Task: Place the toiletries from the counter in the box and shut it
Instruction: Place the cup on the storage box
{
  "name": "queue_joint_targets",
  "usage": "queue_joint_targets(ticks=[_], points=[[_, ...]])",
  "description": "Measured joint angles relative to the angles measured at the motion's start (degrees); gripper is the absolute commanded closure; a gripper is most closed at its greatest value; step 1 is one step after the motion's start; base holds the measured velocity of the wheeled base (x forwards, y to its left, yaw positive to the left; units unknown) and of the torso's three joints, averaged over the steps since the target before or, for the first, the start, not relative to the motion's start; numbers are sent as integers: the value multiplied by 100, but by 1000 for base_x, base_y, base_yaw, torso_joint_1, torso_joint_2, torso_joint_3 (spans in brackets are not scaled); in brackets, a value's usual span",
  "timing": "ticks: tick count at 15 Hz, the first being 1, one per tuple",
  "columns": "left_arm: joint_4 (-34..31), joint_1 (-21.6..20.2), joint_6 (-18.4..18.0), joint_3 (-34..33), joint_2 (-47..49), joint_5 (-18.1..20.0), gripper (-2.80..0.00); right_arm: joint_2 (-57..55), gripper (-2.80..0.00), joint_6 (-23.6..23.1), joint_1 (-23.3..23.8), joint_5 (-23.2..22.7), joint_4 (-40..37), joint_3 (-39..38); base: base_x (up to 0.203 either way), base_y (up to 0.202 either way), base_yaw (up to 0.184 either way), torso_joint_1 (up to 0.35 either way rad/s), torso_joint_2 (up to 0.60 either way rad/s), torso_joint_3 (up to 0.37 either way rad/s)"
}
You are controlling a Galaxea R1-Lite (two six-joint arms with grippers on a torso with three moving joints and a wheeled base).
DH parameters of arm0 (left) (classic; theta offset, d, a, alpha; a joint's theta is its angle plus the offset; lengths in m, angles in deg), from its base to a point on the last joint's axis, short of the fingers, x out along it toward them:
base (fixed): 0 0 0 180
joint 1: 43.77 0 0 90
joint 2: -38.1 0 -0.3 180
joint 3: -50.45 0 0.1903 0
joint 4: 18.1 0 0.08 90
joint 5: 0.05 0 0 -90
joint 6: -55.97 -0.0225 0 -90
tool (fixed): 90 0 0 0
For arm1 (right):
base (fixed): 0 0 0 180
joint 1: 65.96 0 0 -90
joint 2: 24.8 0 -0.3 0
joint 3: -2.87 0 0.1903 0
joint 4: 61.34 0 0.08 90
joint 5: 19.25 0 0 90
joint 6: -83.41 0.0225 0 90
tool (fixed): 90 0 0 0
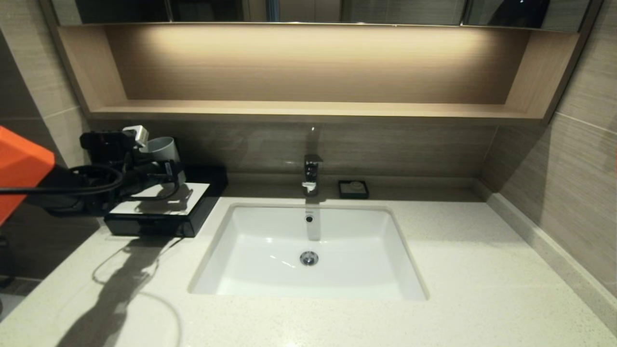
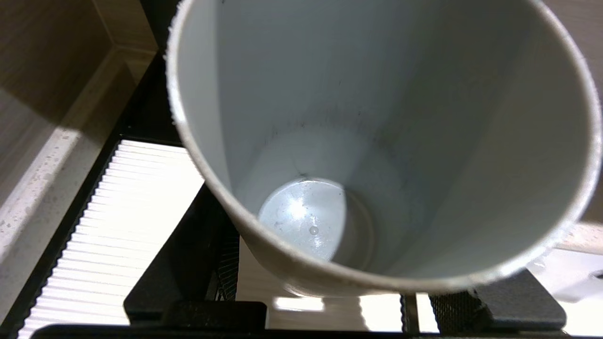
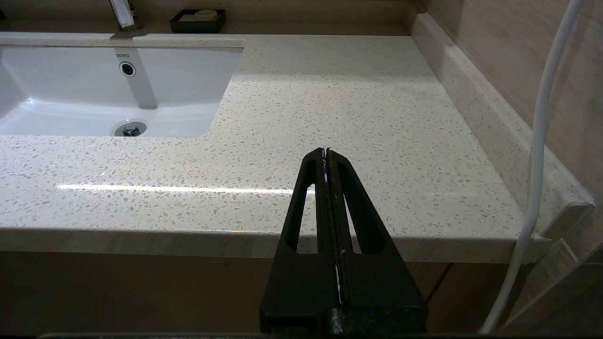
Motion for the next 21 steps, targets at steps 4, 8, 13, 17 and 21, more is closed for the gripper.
queue_joint_targets(ticks=[4, 8, 13, 17, 21], points=[[-5, 15, -21, 132, 115, -125, 0, 0, 0, 0, 0, 0, 0, 0, 0, 0, 0, 0, 0, 0], [4, 74, -15, 150, 189, -133, 0, 0, 0, 2, 0, 0, 1, 0, 0, 0, 0, 0, 0, 0], [4, 85, -17, 250, 306, -189, 0, 0, 0, 0, 0, 0, 0, 0, 0, 0, 0, 0, 0, 0], [0, 91, -20, 371, 405, -293, 0, 0, 0, -2, 0, 0, 0, 0, 0, 0, 0, 0, 0, 0], [0, 122, -19, 405, 468, -295, 0, 0, 0, 0, 0, 0, 0, 0, 0, 0, 0, 0, 0, 0]])
